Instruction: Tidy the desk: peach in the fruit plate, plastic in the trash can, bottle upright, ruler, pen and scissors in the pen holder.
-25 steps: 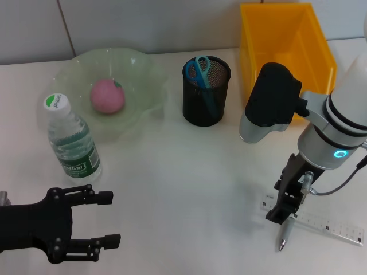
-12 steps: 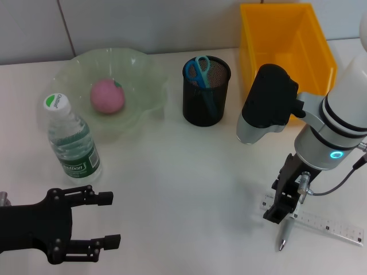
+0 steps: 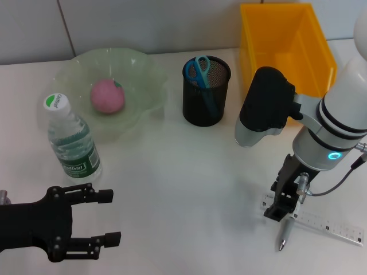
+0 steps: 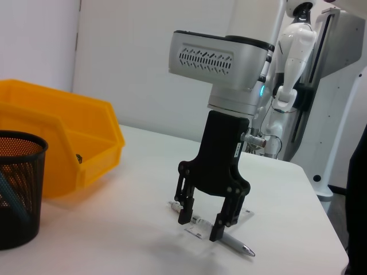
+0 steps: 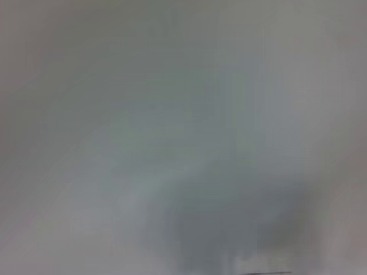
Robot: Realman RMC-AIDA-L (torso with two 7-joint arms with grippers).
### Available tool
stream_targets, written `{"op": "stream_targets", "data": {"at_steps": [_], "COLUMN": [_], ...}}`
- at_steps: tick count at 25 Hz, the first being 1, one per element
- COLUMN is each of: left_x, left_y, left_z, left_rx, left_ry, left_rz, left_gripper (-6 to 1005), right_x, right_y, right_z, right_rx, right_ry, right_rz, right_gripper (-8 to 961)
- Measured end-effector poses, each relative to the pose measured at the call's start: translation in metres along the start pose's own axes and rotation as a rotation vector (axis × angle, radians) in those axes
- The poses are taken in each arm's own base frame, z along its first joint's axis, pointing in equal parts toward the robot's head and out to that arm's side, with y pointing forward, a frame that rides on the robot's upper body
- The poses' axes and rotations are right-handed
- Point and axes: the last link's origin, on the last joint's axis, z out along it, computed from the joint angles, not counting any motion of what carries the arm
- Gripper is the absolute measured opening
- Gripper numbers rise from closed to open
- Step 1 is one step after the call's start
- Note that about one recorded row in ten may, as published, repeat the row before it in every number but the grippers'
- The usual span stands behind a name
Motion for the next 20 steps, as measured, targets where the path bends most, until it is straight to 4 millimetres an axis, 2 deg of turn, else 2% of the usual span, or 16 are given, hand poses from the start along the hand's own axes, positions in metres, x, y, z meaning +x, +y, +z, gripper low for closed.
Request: {"op": "stream_targets", "data": {"at_steps": [5, 10, 20], "left_x": [0.0002, 0.0005, 0.0018], "left_y": [0.0001, -0.0001, -0.0005], "left_z": [-0.0001, -0.0003, 0.0], "left_rx": [0.001, 0.003, 0.004], "left_ry": [0.003, 0.006, 0.013], "left_rz": [-0.002, -0.002, -0.001], "left_gripper": [806, 805, 803], "right_x": [0.0018, 0.0022, 0.0027], "right_y": [-0.0008, -0.0008, -0.0006], "right_z": [0.002, 0.0024, 0.0037], "right_rx": [-0.003, -0.003, -0.006], "right_ry": [0.01, 0.012, 0.018], "right_rz": [0.002, -0.001, -0.003], "right_gripper": [632, 440, 408]}}
